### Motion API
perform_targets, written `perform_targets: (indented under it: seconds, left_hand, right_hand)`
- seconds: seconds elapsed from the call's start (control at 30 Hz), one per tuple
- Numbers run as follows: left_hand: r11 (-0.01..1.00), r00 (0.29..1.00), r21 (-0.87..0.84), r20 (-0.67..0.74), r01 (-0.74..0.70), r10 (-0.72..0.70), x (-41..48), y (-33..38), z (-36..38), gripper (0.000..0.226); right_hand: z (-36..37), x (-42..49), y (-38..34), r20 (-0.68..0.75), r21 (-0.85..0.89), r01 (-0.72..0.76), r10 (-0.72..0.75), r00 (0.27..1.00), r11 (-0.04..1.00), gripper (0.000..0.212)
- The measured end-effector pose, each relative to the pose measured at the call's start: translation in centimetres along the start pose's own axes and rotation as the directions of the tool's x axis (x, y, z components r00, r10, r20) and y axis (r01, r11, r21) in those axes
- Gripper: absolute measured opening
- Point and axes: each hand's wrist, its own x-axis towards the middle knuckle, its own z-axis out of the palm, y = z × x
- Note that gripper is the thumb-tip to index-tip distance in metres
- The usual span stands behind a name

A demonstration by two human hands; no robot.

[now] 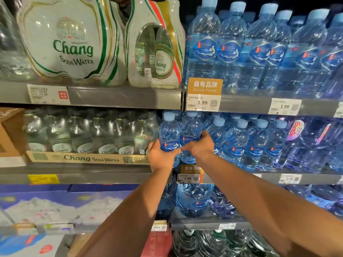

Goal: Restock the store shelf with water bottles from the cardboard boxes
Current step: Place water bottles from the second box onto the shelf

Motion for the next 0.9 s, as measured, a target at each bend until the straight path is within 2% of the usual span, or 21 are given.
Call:
perform_targets:
  seconds: [0.17,0.27,0.4,0.5,0.6,0.7,0.9]
  left_hand:
    - [1.000,1.000,-0.004,-0.002,0.016,-0.016,-0.4,-0.5,0.0,0.059]
    - [1.000,1.000,-0.009,0.005,0.016,-0.016,-0.5,-0.3,-0.2,0.056]
    - [0.999,0.999,-0.029,-0.008,0.035,-0.035,-1.1,0.3,-0.6,0.069]
    - [1.000,1.000,0.014,0.005,0.008,-0.008,-1.3,0.5,-0.7,0.061]
    - [0.999,0.998,0.041,0.053,-0.036,0.034,-1.6,0.5,-0.6,0.061]
    - [0.998,0.998,0.051,0.056,-0.040,0.037,-1.7,0.4,-0.6,0.063]
    - [0.994,0.993,0.062,0.087,-0.085,0.079,-1.6,0.1,-1.3,0.057]
  right_hand:
    - [0.4,0.0,1.1,0.052,0.044,-0.029,0.027,0.998,0.999,0.088]
    - [0.6,-0.3,2.0,0.056,-0.031,-0.035,0.037,0.998,0.999,0.086]
    - [1.0,-0.5,2.2,-0.005,-0.159,-0.035,0.034,0.999,0.987,0.081]
    - [1.3,-0.8,2.3,-0.054,-0.165,-0.016,0.007,0.999,0.986,0.085]
    - [1.3,-1.0,2.5,-0.129,-0.175,-0.016,-0.007,0.992,0.984,0.075]
    - [1.3,-1.0,2.4,-0.145,-0.189,-0.026,-0.002,0.989,0.982,0.063]
    - [1.5,-0.9,2.2,-0.174,-0.217,-0.037,-0.001,0.985,0.976,0.059]
